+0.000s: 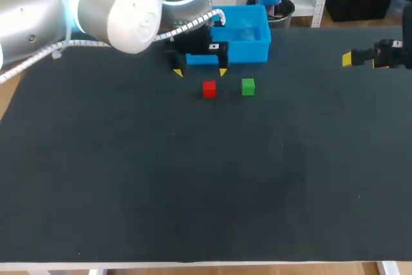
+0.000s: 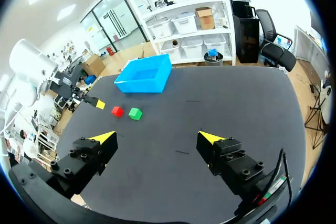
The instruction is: Use the left arm to pick the red cube and place it into the blue plastic box first, then use the right arm to grasp the green cube and put it into the same blue plastic box after the first action is fully finished.
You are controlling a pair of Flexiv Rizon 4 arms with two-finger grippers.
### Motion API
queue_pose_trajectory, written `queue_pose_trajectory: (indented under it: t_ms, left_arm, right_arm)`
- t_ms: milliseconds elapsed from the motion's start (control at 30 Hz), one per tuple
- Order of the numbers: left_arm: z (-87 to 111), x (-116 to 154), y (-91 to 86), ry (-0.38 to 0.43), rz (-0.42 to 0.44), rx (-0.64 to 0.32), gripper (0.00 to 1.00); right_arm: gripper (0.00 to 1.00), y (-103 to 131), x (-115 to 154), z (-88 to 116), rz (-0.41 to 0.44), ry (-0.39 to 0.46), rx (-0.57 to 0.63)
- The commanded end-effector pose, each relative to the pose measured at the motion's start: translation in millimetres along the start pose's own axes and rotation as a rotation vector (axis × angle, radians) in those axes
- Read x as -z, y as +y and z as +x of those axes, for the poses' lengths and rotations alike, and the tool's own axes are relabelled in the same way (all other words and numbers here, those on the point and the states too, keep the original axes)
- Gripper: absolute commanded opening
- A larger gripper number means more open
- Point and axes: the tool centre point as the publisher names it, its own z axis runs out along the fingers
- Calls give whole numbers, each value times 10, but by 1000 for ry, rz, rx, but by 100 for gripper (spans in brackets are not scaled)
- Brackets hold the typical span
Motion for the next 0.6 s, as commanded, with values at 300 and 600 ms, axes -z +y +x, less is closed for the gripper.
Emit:
queue_pose_trajectory:
  t_ms: [300, 600]
  left_arm:
    - [-85, -297, -50, 33, -17, 25, 100]
    - [-71, -448, -41, 45, -37, 43, 100]
  right_arm:
    - [100, 0, -2, -1, 1, 1, 0]
    - [100, 0, -2, -1, 1, 1, 0]
